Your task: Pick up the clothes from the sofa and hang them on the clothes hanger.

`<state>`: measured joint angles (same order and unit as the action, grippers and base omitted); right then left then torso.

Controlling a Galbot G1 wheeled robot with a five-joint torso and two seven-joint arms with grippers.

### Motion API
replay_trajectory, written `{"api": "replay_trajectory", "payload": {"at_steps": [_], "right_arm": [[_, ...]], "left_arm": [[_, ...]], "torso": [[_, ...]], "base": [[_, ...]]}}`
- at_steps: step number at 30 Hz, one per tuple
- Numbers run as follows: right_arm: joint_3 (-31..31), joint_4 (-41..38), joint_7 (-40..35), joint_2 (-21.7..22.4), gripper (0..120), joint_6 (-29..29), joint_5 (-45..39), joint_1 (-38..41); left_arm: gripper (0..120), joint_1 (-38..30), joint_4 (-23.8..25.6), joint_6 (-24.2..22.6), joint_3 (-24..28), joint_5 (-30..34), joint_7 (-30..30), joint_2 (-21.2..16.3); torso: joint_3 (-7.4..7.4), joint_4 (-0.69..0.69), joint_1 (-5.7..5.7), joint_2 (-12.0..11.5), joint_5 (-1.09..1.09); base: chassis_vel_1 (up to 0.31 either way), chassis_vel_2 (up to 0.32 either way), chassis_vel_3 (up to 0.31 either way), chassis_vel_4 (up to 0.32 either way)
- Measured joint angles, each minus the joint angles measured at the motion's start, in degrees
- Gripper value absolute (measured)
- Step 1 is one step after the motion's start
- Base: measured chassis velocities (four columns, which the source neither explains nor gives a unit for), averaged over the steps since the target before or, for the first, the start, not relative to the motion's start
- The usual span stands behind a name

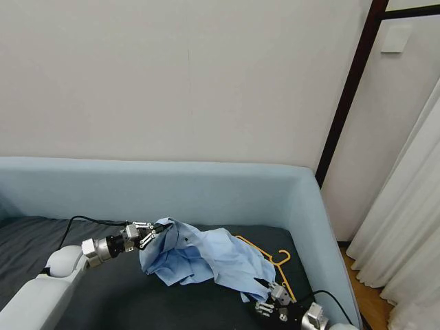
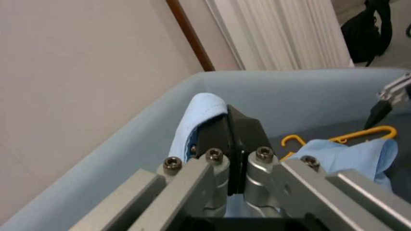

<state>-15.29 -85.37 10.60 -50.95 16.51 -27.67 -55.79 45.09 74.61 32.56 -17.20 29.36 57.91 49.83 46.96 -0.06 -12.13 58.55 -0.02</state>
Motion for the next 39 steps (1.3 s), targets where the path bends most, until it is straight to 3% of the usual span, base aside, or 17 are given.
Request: {"api": "replay_trajectory", "payload": {"at_steps": [2,3,8,14,24,31,36,39], "right_arm": [[-1.73,0.81,-4.23,-1.84,84,-0.53,-0.45,1.02],[-3.74,1.90,-9.98,-4.35,91,-2.26,-1.54,2.43],[-7.91,5.14,-18.21,-8.86,100,-4.45,-6.07,5.87],[-9.61,10.17,-21.74,-14.32,100,-4.71,-9.88,9.05],[-9.08,14.96,-20.55,-19.23,100,-3.02,-6.75,8.66],[-7.97,17.75,-21.76,-21.64,82,-3.15,-5.48,8.68],[-7.34,18.83,-20.63,-22.78,59,-2.24,-5.26,8.68],[-7.24,19.23,-20.00,-22.75,51,-2.21,-4.22,8.41]], "left_arm": [[0,0.07,0.63,-0.29,0.00,0.21,-0.10,-0.12],[0,0.11,1.32,-0.66,-0.01,0.63,-0.26,-0.45],[0,0.26,2.40,-1.01,-0.35,1.61,-0.90,-1.32],[0,0.82,3.02,-1.03,-0.75,1.84,-1.13,-2.31],[0,0.87,3.54,-1.12,-0.94,2.02,-1.44,-3.28],[0,1.14,4.01,-1.12,-0.96,2.13,-1.67,-3.74],[0,1.27,4.32,-1.12,-1.10,2.23,-1.82,-4.29],[0,1.44,4.41,-1.04,-1.19,2.33,-1.87,-4.49]], "torso": [[0.00,0.00,0.00,0.00,-0.02],[0.00,0.00,0.00,0.00,-0.02],[0.00,0.01,0.00,0.00,-0.02],[0.00,-0.01,0.00,0.00,-0.03],[0.00,-0.01,0.00,0.00,-0.02],[0.00,-0.01,0.00,0.00,-0.01],[0.00,0.00,0.00,0.00,-0.01],[0.00,0.00,0.00,0.00,-0.01]], "base": [[0.000,0.000,0.000,0.000],[0.000,0.000,0.000,0.000],[0.000,0.000,0.000,0.000],[0.000,0.000,0.000,0.000],[0.000,0.000,0.000,0.000],[0.000,0.000,0.000,0.000],[0.000,0.000,0.000,0.000],[0.000,0.000,0.000,0.000]]}}
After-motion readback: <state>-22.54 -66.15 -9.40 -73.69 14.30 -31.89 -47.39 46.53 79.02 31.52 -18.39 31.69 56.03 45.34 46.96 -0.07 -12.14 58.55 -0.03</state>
